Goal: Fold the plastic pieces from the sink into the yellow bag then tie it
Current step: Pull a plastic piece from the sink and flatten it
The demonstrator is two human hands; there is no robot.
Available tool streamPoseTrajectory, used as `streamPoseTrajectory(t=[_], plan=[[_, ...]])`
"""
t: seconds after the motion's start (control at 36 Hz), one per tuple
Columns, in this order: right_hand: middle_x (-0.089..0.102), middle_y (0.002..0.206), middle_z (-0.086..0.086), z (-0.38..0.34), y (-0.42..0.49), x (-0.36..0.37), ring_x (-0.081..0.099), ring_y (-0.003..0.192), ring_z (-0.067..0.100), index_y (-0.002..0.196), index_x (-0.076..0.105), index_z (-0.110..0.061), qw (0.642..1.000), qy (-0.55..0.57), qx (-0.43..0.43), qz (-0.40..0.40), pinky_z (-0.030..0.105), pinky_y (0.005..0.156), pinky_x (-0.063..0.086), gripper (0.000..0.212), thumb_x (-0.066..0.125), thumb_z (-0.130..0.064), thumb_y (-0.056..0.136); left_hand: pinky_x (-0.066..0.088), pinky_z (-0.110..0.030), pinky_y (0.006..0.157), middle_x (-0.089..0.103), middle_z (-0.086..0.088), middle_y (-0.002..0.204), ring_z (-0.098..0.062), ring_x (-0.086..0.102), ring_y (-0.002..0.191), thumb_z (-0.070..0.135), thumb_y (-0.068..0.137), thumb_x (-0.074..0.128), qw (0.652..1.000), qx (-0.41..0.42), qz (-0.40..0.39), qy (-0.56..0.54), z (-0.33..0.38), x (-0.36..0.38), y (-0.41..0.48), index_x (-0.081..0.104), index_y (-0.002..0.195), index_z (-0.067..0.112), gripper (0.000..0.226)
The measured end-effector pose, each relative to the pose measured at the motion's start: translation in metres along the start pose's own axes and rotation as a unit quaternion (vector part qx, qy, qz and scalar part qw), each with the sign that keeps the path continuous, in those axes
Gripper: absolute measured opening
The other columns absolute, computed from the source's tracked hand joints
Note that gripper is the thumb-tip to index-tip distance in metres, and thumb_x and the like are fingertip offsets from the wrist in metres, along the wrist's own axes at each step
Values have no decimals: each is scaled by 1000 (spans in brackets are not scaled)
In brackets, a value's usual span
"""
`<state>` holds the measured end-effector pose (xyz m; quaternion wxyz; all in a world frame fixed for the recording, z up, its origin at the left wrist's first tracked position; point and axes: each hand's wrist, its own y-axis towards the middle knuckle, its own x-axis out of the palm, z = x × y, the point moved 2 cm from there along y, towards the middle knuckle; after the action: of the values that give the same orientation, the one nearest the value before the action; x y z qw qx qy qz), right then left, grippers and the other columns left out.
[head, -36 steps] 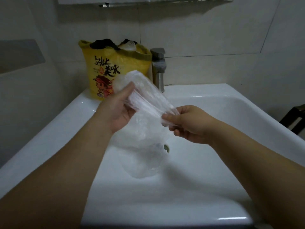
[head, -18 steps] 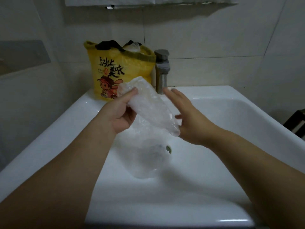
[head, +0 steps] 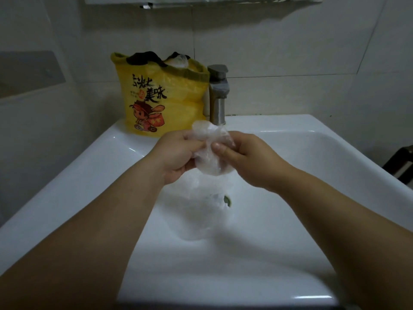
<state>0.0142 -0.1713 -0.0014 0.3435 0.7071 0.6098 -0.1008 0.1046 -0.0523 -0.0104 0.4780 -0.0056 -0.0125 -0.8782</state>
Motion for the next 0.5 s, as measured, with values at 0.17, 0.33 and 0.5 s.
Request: streamPoseTrajectory(t=[0.17,0.33,0.5], plan=[[63,76,-6,10,5,-7,55,60,-2,82,61,-27,996,36,37,76,10,52,41,10,62,-30,92,53,-18,58,72,-2,80,-9,70,71,-10,88,54,996,42,-67,38,1,9,-6,69,98,5,23],[64,88,2,21,6,-7,61,72,15,102,50,-19,982,64,135,119,23,57,47,38,73,-41,80,45,-11,48,63,6,51,-1,60,47,-23,85,44,991,46,-120,48,3,14,-13,59,74,7,36],[69,113,8,24,2,-9,66,104,26,121,60,-12,925,308,221,-37,43,95,52,56,77,-26,69,45,-12,48,59,7,49,-1,56,47,-24,84,41,984,24,-171,53,4,10,-16,67,59,13,52]])
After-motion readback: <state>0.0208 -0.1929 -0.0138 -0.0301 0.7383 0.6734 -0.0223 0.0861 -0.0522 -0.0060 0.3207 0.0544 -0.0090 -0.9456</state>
